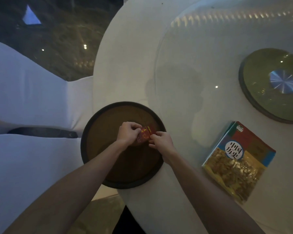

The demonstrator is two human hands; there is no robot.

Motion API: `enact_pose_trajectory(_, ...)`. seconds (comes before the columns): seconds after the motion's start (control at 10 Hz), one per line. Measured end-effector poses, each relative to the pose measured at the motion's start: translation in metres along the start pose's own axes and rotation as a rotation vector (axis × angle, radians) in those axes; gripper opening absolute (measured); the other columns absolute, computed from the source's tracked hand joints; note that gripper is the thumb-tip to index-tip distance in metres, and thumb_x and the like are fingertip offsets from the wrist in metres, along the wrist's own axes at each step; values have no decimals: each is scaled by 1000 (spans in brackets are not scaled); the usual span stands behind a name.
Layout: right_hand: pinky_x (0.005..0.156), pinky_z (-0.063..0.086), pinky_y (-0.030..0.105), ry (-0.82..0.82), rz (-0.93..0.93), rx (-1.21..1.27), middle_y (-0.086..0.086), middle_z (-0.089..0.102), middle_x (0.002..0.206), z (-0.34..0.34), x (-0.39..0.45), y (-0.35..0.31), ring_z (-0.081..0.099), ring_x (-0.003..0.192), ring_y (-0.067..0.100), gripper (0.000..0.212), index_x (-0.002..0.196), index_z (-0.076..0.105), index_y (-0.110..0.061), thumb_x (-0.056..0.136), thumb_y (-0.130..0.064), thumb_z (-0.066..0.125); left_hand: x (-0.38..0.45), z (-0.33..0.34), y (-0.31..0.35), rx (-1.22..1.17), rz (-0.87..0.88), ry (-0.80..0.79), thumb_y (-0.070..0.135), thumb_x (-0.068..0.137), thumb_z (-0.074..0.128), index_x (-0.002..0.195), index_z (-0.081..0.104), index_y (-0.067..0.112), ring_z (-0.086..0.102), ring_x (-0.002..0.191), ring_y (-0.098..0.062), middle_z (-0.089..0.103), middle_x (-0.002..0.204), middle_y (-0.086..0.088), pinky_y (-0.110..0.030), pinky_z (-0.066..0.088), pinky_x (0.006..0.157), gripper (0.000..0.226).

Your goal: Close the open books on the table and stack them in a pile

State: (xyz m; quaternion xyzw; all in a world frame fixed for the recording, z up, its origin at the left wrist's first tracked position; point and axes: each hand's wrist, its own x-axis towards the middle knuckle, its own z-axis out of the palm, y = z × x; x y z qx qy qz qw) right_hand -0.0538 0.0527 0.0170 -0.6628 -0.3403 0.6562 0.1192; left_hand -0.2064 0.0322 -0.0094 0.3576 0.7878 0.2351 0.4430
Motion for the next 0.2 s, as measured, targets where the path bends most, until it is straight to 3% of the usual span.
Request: enact_pose_trajectory(0.2,100,59,43,-6,15,-29,7,65,109,0,-1,0,67,114,24,50,145,48,4,100,-15,60,1,7,-1,60,19,19,16,97,63,119,74,13,64,116,-17,70,127,-3,-25,50,84,25)
